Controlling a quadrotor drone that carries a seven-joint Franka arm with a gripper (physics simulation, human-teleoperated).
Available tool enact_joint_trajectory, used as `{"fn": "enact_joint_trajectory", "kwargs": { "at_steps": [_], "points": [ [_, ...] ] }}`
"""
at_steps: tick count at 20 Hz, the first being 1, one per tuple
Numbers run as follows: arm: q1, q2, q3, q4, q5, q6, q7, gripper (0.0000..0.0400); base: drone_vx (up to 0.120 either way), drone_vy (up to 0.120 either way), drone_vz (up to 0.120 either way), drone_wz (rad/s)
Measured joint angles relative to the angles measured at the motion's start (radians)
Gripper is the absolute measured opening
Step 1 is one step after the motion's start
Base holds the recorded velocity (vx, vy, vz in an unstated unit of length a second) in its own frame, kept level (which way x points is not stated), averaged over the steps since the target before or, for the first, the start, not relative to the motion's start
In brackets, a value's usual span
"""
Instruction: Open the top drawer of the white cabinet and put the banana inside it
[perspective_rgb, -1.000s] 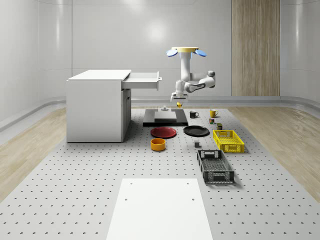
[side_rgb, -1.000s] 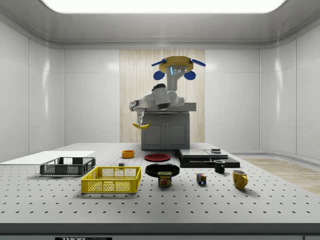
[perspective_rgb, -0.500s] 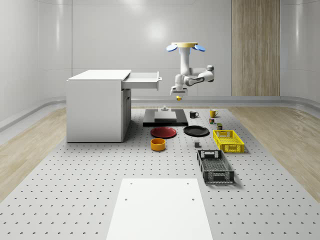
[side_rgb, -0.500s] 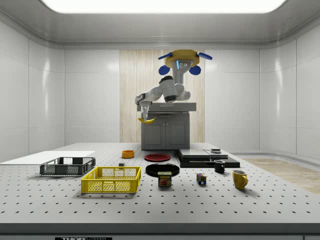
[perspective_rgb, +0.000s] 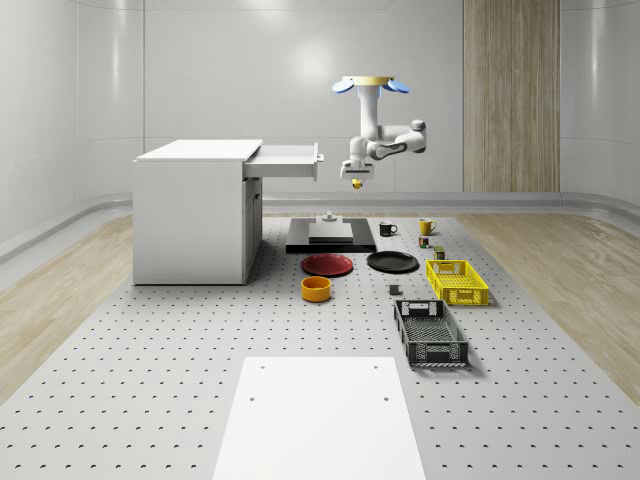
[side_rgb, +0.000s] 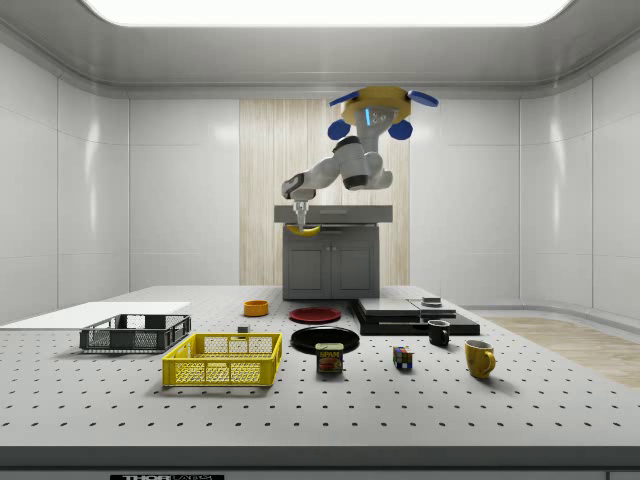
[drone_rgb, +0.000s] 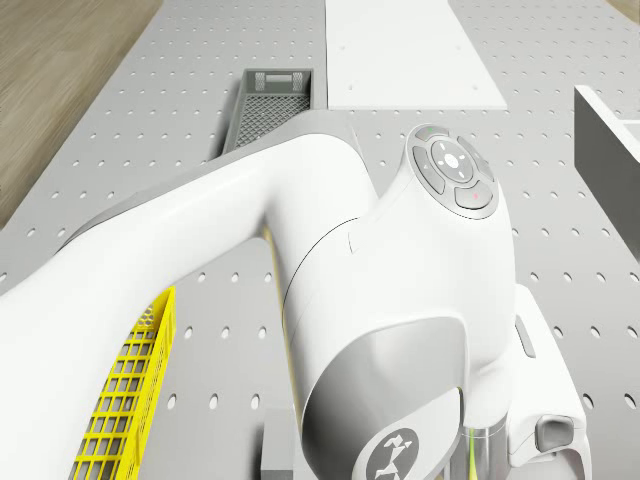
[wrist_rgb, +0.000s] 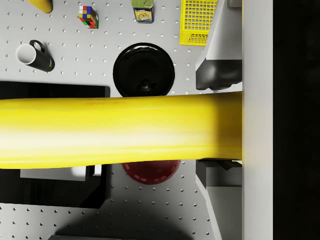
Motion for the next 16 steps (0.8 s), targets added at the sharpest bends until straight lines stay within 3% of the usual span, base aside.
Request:
{"fn": "enact_joint_trajectory", "kwargs": {
  "at_steps": [6, 9, 12, 16],
  "points": [
    [0.000, -0.001, 0.000, 0.000, -0.001, 0.001, 0.000, 0.0189, -0.120, 0.000, 0.120, 0.000],
    [0.000, -0.002, 0.000, 0.000, -0.001, 0.002, 0.000, 0.0189, -0.120, -0.080, 0.120, 0.000],
    [0.000, -0.003, 0.000, 0.000, -0.001, 0.002, 0.000, 0.0189, -0.120, 0.000, 0.120, 0.000],
    [0.001, -0.003, 0.000, 0.000, -0.001, 0.003, 0.000, 0.0189, -0.120, -0.090, 0.120, 0.000]
  ]
}}
